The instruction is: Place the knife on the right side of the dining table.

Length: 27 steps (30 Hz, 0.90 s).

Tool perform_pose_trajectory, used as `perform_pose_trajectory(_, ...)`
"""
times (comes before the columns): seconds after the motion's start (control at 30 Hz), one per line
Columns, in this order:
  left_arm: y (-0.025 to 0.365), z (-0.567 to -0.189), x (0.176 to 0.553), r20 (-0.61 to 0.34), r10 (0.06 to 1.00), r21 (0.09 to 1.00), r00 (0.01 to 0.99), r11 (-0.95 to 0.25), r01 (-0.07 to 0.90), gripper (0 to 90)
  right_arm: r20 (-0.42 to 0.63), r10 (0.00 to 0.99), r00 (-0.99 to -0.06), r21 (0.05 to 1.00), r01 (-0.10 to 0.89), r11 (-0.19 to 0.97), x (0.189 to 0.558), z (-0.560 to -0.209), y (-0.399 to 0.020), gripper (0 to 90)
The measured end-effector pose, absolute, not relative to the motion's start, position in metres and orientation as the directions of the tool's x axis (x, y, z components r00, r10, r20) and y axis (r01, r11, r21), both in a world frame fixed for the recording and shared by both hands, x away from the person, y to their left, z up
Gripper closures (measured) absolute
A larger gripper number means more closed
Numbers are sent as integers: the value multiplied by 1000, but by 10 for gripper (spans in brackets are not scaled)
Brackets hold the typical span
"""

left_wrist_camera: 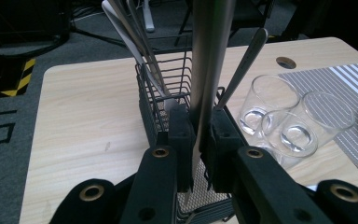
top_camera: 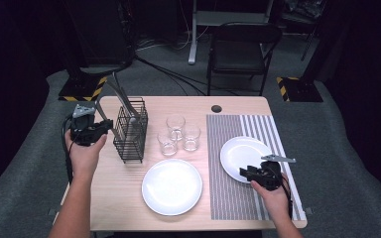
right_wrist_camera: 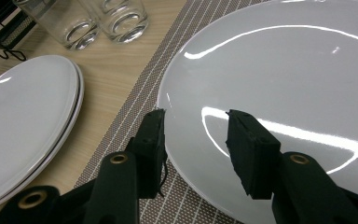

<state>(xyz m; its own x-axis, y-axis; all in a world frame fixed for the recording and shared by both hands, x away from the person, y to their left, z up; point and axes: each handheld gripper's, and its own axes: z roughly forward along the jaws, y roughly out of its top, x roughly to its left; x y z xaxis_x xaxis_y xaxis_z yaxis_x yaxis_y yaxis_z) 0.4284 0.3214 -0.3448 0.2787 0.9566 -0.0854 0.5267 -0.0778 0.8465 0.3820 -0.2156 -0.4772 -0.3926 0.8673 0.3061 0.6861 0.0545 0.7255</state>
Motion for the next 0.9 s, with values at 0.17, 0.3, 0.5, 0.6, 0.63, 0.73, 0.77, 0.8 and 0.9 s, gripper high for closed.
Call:
perform_pose_trajectory(0.17, 321, -341, 428, -83, 955, 844, 284, -84, 530, 822, 307, 866, -395, 726, 686, 55, 382, -477, -216, 566)
perform_pose_trajectory(0.3, 320, -337, 427, -85, 955, 849, 283, -80, 523, 823, 307, 867, -391, 726, 685, 52, 382, -477, -216, 566)
perform_pose_trajectory(0.5, 318, -329, 425, -72, 954, 853, 291, -92, 514, 823, 304, 868, -392, 727, 685, 55, 382, -477, -216, 565)
perform_pose_trajectory(0.6, 317, -324, 423, -60, 952, 855, 299, -106, 508, 823, 305, 868, -392, 726, 685, 55, 382, -477, -216, 566)
perform_pose_trajectory(0.63, 317, -324, 423, -60, 952, 855, 299, -106, 508, 823, 305, 868, -392, 726, 685, 55, 382, -477, -216, 566)
perform_pose_trajectory(0.73, 315, -317, 420, -48, 951, 859, 307, -117, 499, 823, 305, 868, -392, 726, 685, 54, 382, -476, -216, 566)
perform_pose_trajectory(0.77, 315, -317, 420, -48, 951, 859, 307, -117, 499, 823, 305, 868, -392, 726, 685, 54, 382, -476, -216, 566)
perform_pose_trajectory(0.8, 314, -313, 419, -46, 949, 861, 312, -120, 494, 823, 305, 868, -392, 727, 684, 53, 382, -476, -216, 566)
perform_pose_trajectory(0.9, 314, -310, 417, -40, 948, 861, 317, -129, 493, 823, 305, 868, -392, 728, 684, 54, 382, -476, -216, 566)
